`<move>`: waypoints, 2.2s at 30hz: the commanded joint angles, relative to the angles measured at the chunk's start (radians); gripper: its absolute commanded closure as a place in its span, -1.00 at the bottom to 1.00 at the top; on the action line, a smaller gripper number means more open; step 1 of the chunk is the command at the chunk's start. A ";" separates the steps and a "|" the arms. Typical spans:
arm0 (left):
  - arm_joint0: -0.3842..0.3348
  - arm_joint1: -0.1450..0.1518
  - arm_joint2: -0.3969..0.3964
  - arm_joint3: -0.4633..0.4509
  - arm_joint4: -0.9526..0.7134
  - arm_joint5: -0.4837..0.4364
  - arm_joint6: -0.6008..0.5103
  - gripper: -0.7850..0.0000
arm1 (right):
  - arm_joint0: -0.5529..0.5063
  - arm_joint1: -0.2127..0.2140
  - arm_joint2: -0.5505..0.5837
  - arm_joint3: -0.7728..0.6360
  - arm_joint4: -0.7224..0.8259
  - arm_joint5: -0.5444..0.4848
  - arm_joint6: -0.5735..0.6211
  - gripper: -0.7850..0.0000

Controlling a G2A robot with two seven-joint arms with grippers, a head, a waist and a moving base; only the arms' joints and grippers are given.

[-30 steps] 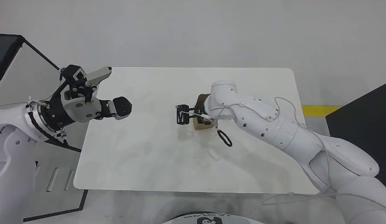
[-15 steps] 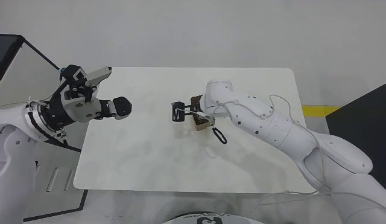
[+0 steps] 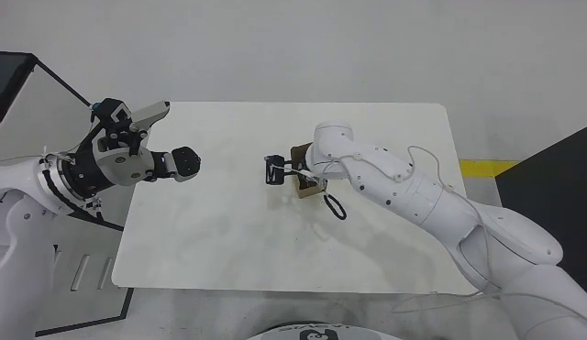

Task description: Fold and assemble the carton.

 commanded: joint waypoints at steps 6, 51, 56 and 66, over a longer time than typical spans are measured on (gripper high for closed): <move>0.000 0.000 0.000 0.000 0.000 0.000 0.000 -1.00 | -0.006 -0.008 0.001 0.020 -0.003 -0.002 0.010 1.00; 0.000 0.000 0.000 0.000 0.000 0.000 0.000 -1.00 | 0.022 -0.137 -0.033 0.293 -0.038 -0.048 -0.126 1.00; 0.000 0.000 0.000 0.000 0.000 0.000 0.000 -1.00 | 0.014 -0.124 -0.009 0.266 -0.041 -0.047 -0.114 1.00; 0.000 0.000 0.000 0.000 0.000 0.000 0.000 -1.00 | -0.009 -0.123 -0.001 0.262 -0.062 -0.048 -0.107 1.00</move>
